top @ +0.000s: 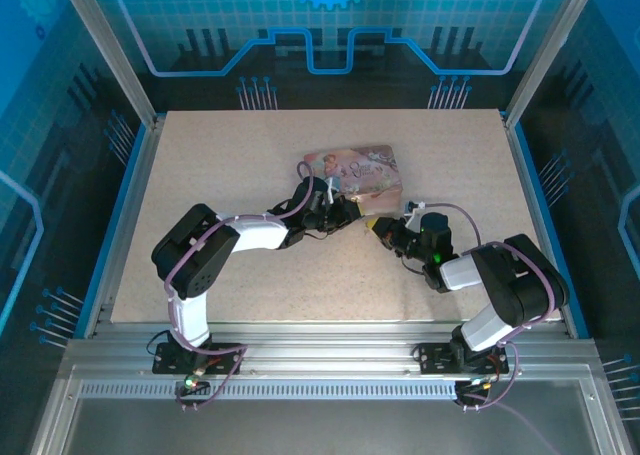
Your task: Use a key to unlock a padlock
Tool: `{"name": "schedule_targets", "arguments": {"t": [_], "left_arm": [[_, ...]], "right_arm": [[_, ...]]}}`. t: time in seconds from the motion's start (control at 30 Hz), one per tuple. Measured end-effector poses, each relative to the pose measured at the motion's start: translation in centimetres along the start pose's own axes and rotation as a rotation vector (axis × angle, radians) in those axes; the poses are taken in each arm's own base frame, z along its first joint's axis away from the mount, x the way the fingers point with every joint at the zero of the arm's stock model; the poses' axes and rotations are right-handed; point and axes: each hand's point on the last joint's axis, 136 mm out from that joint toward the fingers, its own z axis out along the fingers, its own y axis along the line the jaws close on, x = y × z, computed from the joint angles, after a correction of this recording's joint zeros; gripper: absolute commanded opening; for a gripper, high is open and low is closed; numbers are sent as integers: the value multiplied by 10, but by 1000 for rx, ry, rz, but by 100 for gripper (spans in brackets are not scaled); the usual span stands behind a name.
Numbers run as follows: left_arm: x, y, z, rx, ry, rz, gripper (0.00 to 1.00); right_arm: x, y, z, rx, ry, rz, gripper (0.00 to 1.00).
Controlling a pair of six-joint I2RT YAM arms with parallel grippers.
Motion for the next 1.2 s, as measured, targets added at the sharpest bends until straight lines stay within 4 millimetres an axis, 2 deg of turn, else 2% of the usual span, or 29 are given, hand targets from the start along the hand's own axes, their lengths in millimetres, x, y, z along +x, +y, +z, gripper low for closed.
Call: {"name": "schedule_targets", "arguments": {"t": [0.8,1.2], "left_arm": [[-1,-3,0,32,-2,-16,5],[-9,-9,-1,63,-22,-32,4]], "right_arm": [[-4,9,-2,-21,-17,-6,0],[-11,14,3,-32,-36,4,0]]}}
